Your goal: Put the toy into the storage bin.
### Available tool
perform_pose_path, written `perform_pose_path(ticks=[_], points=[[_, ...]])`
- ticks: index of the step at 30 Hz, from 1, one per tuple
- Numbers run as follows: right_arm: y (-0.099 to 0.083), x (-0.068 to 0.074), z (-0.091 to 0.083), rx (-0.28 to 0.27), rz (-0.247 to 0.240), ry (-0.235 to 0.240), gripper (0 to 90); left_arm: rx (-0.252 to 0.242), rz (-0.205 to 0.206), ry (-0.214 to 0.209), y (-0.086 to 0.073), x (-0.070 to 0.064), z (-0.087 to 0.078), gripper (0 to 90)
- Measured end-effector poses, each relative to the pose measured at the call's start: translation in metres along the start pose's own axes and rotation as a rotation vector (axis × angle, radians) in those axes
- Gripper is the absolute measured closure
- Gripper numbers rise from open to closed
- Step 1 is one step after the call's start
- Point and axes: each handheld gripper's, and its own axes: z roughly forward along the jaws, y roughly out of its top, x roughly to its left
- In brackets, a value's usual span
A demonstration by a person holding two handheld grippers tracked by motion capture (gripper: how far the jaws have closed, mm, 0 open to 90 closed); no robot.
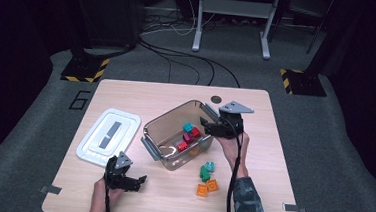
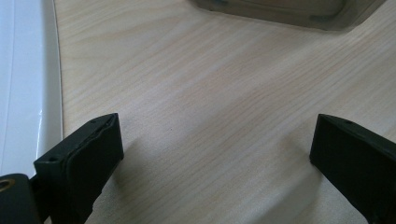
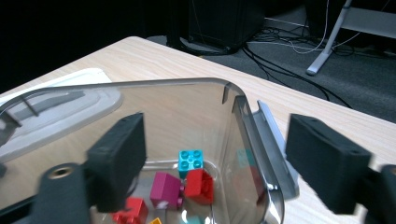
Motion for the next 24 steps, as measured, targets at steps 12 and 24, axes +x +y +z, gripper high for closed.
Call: perform_pose_path(ticks=[12, 24], points=[[-0.042, 0.013, -0.033, 0.049, 0.020, 0.016, 5.6, -0.003, -0.001, 0.007, 0.000, 0.000, 0.000, 2.3], [-0.103, 0.013, -0.033, 0.178, 0.075, 0.005, 0.0, -0.004, -0.008, 0.006, 0.000, -0.001, 0.000, 2.3]])
